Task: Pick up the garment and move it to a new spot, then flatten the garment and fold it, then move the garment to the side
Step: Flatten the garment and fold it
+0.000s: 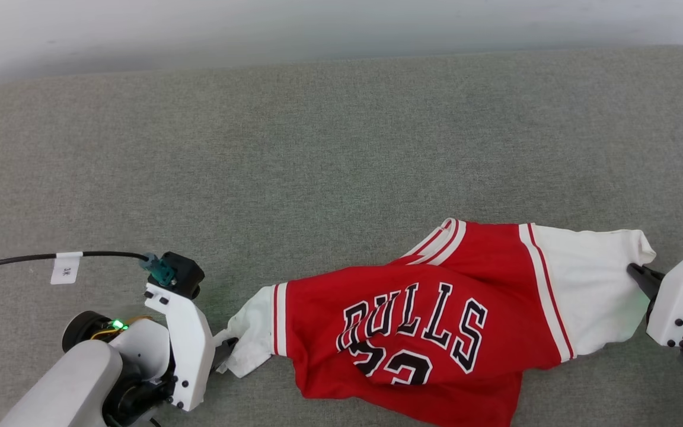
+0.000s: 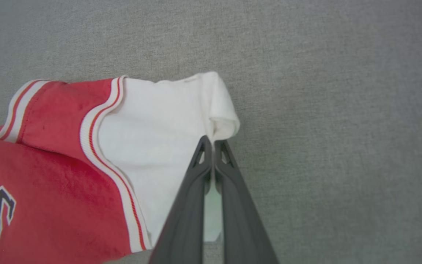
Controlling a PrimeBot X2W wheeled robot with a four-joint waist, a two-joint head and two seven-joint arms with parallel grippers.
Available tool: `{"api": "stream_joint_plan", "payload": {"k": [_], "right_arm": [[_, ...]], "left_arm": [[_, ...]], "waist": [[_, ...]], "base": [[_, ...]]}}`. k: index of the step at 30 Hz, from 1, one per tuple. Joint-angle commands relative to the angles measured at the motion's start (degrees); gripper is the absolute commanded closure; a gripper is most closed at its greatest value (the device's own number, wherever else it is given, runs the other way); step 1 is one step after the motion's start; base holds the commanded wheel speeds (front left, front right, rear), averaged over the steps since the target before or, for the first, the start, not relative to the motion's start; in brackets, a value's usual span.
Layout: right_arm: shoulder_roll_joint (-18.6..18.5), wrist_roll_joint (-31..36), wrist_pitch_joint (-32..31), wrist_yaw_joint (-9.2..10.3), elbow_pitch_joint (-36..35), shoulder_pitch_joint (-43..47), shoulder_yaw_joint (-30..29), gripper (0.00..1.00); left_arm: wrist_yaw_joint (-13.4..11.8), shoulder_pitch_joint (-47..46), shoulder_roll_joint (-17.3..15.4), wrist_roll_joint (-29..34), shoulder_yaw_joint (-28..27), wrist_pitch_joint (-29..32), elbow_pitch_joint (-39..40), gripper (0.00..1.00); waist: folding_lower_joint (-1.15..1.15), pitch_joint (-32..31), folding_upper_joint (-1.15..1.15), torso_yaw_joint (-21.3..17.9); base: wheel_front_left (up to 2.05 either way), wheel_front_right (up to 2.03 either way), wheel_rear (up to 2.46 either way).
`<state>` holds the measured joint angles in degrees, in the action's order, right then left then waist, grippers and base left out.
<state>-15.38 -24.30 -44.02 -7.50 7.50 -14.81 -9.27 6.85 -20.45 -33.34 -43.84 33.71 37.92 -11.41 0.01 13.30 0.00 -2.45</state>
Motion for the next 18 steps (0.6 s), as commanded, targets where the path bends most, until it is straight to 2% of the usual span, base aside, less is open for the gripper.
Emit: {"api": "stream_joint_plan", "payload": {"k": [1,4,10,13,18], "right_arm": [[0.1,0.2,0.4,0.02,0.2,-0.7,0.1,1.0],[0.1,0.2,0.8,0.02,0.8,-1.1,0.5,1.0],[-0.7,0.8,2.4,0.02,1.5,-2.7,1.5,1.0],[-1.6,1.4,3.5,0.02,2.3,-3.9,2.0,1.0],[-3.0,3.0,5.8,0.03,3.3,-6.0,2.7,1.0]], "left_arm": [[0.8,3.2,1.8,-1.3,4.1,3.0,-1.4,1.0],[0.8,2.1,0.8,-1.2,4.8,3.4,-0.9,1.0],[-0.4,-2.7,-0.7,2.9,2.7,-2.0,-0.8,1.0],[-2.4,-5.1,-1.1,6.2,1.5,-5.7,-0.6,1.0],[-7.0,-10.0,-1.0,11.2,-0.8,-11.1,-1.9,1.0]], "waist": [[-0.01,0.1,0.0,-0.1],[-0.01,0.1,0.0,-0.1],[-0.01,-1.4,0.0,0.4],[-0.01,-3.2,0.0,0.8],[-0.01,-6.8,0.0,1.1]], "base": [[0.0,0.0,0.0],[0.0,0.0,0.0],[0.0,0.0,0.0],[0.0,0.0,0.0],[0.0,0.0,0.0]]}}
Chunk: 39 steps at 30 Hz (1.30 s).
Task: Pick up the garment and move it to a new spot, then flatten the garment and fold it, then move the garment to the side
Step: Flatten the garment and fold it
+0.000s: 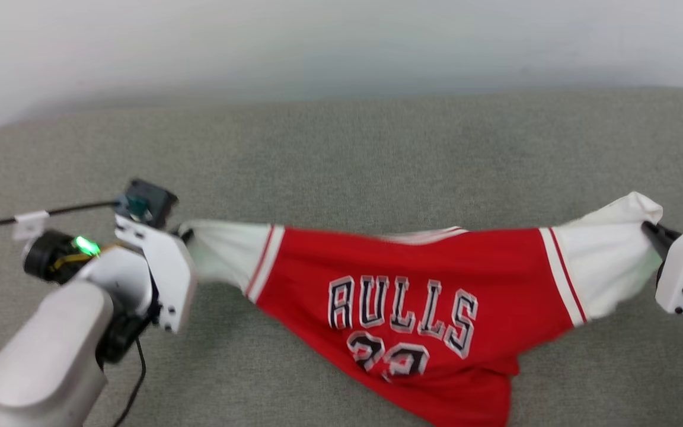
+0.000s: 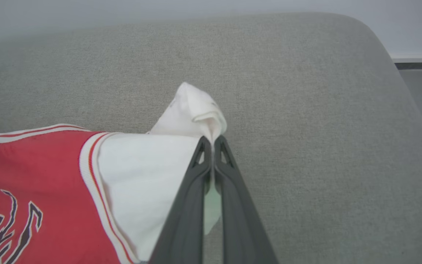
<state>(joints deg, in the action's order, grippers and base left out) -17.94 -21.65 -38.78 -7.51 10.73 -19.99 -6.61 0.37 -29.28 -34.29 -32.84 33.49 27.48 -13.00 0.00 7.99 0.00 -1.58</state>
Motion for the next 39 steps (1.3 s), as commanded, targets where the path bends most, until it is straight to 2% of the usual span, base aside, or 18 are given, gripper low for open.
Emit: {"api": "stream_joint_plan", "payload": {"k": [1,6,10,17,23,28,34,39], "right_arm": [[-0.7,0.6,0.9,0.04,0.4,-1.4,0.1,1.0],[-2.6,1.3,3.1,0.04,2.2,-5.5,1.8,1.0],[-3.8,0.8,5.3,0.05,4.7,-11.0,3.7,1.0],[-6.1,0.7,10.7,0.05,9.7,-25.0,7.6,1.0],[-7.2,3.4,15.7,0.07,12.0,-39.2,9.2,1.0],[-6.4,6.4,21.1,0.07,13.3,-50.1,9.8,1.0],[-5.9,7.4,27.6,0.07,13.3,-59.5,11.7,1.0],[-6.2,6.5,30.4,0.06,14.0,-64.9,14.2,1.0]], "left_arm": [[-1.1,-2.1,0.3,0.6,-1.0,-1.7,-0.9,1.0],[-2.4,-8.4,2.5,1.3,-3.5,-6.5,-5.4,1.0],[-2.4,-14.4,5.0,1.7,-4.8,-10.5,-11.4,1.0],[-2.1,-27.4,7.7,2.6,-7.2,-17.0,-21.7,1.0],[-3.0,-40.4,7.0,4.2,-9.6,-22.8,-25.8,1.0],[-2.8,-50.1,5.7,5.2,-11.3,-26.6,-26.4,1.0],[-2.7,-58.7,3.9,6.3,-12.7,-30.8,-24.7,1.0],[-2.6,-62.9,3.0,6.5,-13.4,-32.3,-23.6,1.0]], "waist": [[0.0,-2.1,0.0,0.3],[0.0,-4.0,0.0,0.4],[0.0,-4.3,0.0,0.2],[0.0,0.5,0.0,-0.6],[0.0,8.8,0.0,-1.1],[0.0,15.0,0.0,-1.8],[0.0,22.1,0.0,-2.8],[0.0,27.3,0.0,-3.3]], "base": [[0.0,0.0,0.0],[0.0,0.0,0.0],[0.0,0.0,0.0],[0.0,0.0,0.0],[0.0,0.0,0.0],[0.0,0.0,0.0],[0.0,0.0,0.0],[0.0,0.0,0.0]]}}
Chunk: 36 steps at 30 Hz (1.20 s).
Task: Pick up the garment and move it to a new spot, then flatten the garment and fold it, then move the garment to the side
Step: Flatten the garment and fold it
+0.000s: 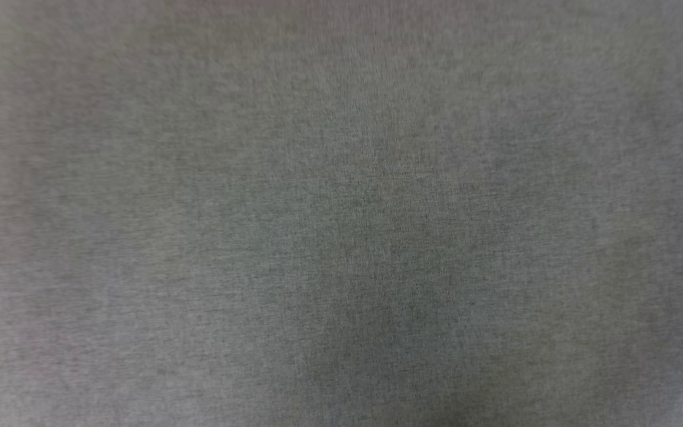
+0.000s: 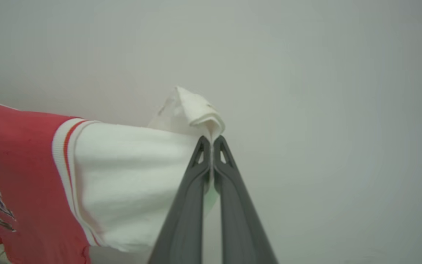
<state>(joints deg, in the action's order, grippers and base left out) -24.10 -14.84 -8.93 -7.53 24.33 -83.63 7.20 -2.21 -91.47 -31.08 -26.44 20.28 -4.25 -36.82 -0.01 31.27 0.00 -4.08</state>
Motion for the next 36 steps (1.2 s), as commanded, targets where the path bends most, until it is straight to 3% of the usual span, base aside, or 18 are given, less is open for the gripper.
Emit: {"api": "stream_joint_plan", "payload": {"k": [1,12,21,29,30,36], "right_arm": [[0.0,-0.4,0.9,0.08,0.5,-1.9,0.7,1.0],[2.7,-2.3,3.0,0.08,3.5,-2.1,4.9,1.0],[4.1,-3.2,3.0,0.08,3.1,5.3,5.8,1.0],[2.2,-6.9,0.9,0.08,-5.5,27.2,4.6,1.0],[1.9,-9.0,-0.6,0.07,-8.2,37.1,3.6,1.0],[2.1,-12.7,-4.5,0.08,-12.4,55.7,1.2,1.0]], "left_arm": [[0.0,-1.0,-0.3,-0.1,-0.3,-0.6,0.3,1.0],[0.0,1.5,0.9,-2.9,-1.6,-3.1,-0.9,1.0],[1.6,8.7,3.0,-5.8,-2.0,-6.3,-3.6,1.0],[3.1,28.0,4.4,-10.0,-3.5,-9.9,-1.8,1.0],[2.6,38.5,4.8,-11.6,-4.6,-10.5,0.9,1.0],[-0.2,59.4,4.9,-13.0,-5.2,-10.7,8.0,1.0]], "waist": [[0.01,5.0,0.0,-0.7],[0.01,11.1,0.0,-0.8],[0.01,7.7,0.0,-0.1],[0.01,-4.3,0.0,1.5],[0.01,-9.7,0.0,2.0],[0.01,-19.0,0.0,2.7]], "base": [[0.0,0.0,0.0],[0.0,0.0,0.0],[0.0,0.0,0.0],[0.0,0.0,0.0],[0.0,0.0,0.0],[0.0,0.0,0.0]]}}
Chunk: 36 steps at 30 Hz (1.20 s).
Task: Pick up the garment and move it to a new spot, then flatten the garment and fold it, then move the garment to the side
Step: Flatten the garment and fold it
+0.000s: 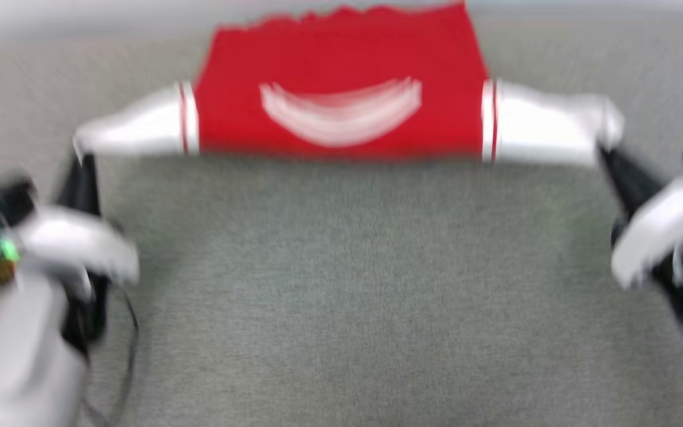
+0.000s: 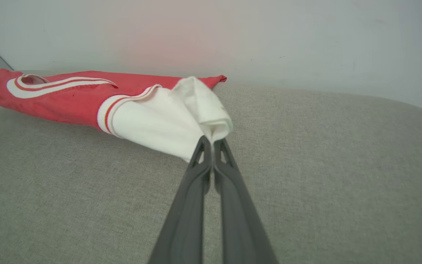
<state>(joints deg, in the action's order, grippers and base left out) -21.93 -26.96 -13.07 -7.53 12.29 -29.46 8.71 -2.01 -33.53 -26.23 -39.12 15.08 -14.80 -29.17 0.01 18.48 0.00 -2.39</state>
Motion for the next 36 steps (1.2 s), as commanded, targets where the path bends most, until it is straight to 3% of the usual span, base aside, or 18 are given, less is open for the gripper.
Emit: {"api": "stream_joint_plan", "payload": {"k": [1,6,12,20,21,22,23,24,31,36], "right_arm": [[0.0,-1.1,-0.8,0.08,-1.3,4.5,-1.0,1.0],[0.8,-3.0,-4.2,0.08,-4.8,19.5,-4.9,1.0],[4.4,-3.4,-8.7,0.08,-10.1,35.9,-9.8,1.0],[10.0,-1.2,-13.7,0.08,-14.5,50.2,-13.0,1.0],[10.4,-0.7,-14.0,0.07,-14.7,50.9,-13.0,0.96],[10.8,-0.3,-14.0,0.07,-14.9,51.5,-12.9,0.66],[11.3,-0.3,-14.2,0.07,-15.1,51.7,-12.8,0.24],[11.7,-0.9,-14.4,0.06,-15.6,51.6,-12.0,0.0],[12.6,0.8,-12.0,0.05,-18.6,44.4,-15.0,0.0],[12.6,2.0,-10.8,0.06,-13.1,31.2,-19.3,0.0]], "left_arm": [[-0.8,4.9,0.1,-0.7,0.1,0.0,1.5,1.0],[-4.0,20.5,-0.2,-2.3,0.3,1.8,8.1,1.0],[-8.7,35.6,-1.1,-4.3,0.4,5.2,16.4,1.0],[-13.5,47.5,-0.9,-5.5,1.3,8.4,23.9,1.0],[-13.8,47.8,-0.7,-5.3,1.5,8.4,24.3,1.0],[-14.1,48.1,-0.5,-5.1,1.8,8.4,24.7,1.0],[-14.2,48.2,-0.2,-5.0,2.1,8.3,24.9,1.0],[-14.2,48.1,-0.1,-4.6,2.5,8.4,25.1,1.0],[-14.1,44.5,0.4,-2.3,4.1,7.1,27.4,1.0],[-14.2,41.5,0.8,-0.6,4.5,5.9,30.1,1.0]], "waist": [[-0.01,-7.5,0.0,1.1],[-0.01,-12.6,0.0,1.8],[-0.01,-16.8,0.0,2.3],[-0.01,-18.8,0.0,2.7],[-0.01,-18.9,0.0,2.7],[-0.01,-18.9,0.0,2.8],[-0.01,-18.9,0.0,2.8],[-0.01,-18.9,0.0,3.0],[-0.01,-17.6,0.0,4.4],[-0.01,-14.3,0.0,6.1]], "base": [[0.0,0.0,0.0],[0.0,0.0,0.0],[0.0,0.0,0.0],[0.0,0.0,0.0],[0.0,0.0,0.0],[0.0,0.0,0.0],[0.0,0.0,0.0],[0.0,0.0,0.0],[0.0,0.0,0.0],[0.0,0.0,0.0]]}}
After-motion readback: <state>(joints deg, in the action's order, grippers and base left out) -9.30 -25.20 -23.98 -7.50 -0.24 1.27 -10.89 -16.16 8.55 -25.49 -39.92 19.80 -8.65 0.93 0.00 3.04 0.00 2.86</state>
